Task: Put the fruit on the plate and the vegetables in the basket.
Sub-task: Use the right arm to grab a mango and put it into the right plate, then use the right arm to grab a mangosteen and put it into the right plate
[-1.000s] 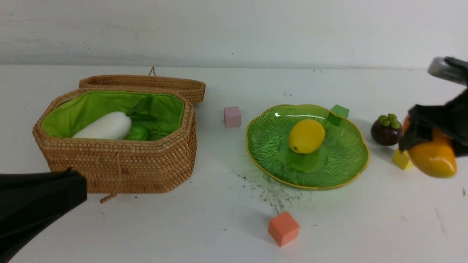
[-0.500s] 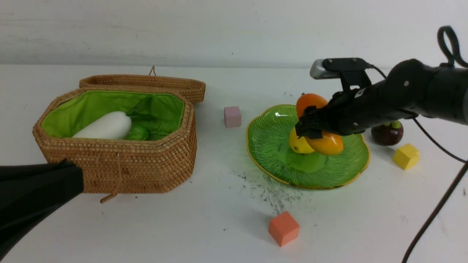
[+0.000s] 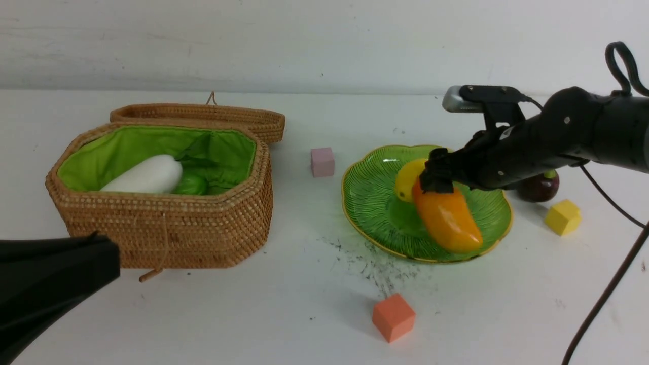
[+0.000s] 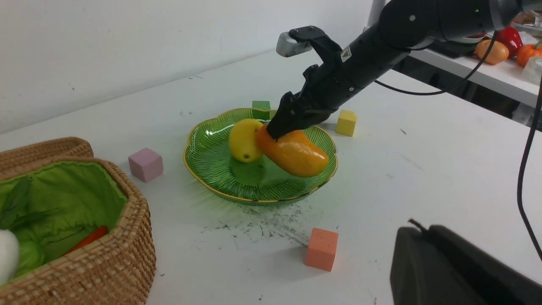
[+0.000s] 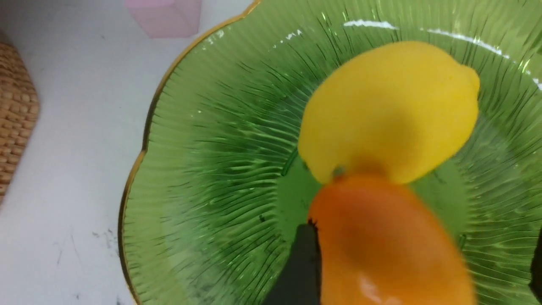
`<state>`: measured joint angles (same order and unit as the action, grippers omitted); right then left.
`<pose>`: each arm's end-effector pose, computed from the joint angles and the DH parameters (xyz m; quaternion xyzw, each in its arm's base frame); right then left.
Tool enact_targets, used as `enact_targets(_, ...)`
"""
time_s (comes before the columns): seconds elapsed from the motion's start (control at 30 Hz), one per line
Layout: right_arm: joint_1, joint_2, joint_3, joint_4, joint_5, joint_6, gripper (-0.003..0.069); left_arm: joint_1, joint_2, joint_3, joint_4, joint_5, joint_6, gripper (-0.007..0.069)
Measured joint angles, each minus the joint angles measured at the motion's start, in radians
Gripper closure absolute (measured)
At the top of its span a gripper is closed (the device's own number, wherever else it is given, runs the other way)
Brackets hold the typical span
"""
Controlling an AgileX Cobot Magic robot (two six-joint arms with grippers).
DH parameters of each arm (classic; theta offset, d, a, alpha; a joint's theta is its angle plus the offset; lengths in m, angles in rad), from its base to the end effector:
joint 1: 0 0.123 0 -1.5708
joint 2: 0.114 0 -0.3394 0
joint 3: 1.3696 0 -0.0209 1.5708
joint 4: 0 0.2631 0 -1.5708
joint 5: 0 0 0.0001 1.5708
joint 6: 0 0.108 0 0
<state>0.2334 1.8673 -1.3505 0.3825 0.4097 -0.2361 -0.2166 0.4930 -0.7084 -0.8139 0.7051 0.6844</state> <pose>0.4406 0.1213 0.2660 -0.0812 0.9233 0.1326 0.3513 0.0466 -0.0624 0.3935 0.2346 0.7375 -0.2525 0.5808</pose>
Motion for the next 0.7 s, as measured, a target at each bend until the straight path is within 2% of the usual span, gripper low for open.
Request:
enact_targets(0.07,0.0,-0.014,0.0,-0.003,0.003,0.0,0.0019,0.0,0.0,0.0,0.0,0.0,0.0,0.0621)
enact_targets(0.17,0.0,-0.084,0.0,-0.01,0.032,0.0,0.0105,0.0,0.0,0.0,0.0,0.003,0.0,0.0621)
enact_targets(0.33,-0.046,-0.184,-0.01,-0.03,0.118,0.009,0.0337,0.0,0.0,0.0,0.0,0.0,0.0,0.0621)
enact_targets(0.43,-0.132,-0.2,-0.055,-0.048,0.225,0.061,0.0508,0.0,0.0,0.0,0.0,-0.021,0.0,0.0621)
enact_targets(0.47,-0.145,-0.2,-0.063,-0.051,0.233,0.065,0.0526,0.0,0.0,0.0,0.0,-0.026,0.0,0.0621)
enact_targets(0.5,-0.195,-0.186,-0.091,-0.065,0.291,0.095,0.0584,0.0,0.0,0.0,0.0,-0.045,0.0,0.0621)
enact_targets(0.6,-0.266,-0.123,-0.167,-0.09,0.381,0.124,0.0614,0.0,0.002,0.0,-0.007,-0.101,0.027,0.0621)
enact_targets(0.67,-0.285,-0.069,-0.212,-0.093,0.418,0.128,0.0594,0.0,0.006,0.0,-0.022,-0.126,0.049,0.0621)
enact_targets(0.7,-0.294,-0.036,-0.24,-0.096,0.429,0.13,0.0561,0.0,0.011,0.0,-0.035,-0.138,0.064,0.0621)
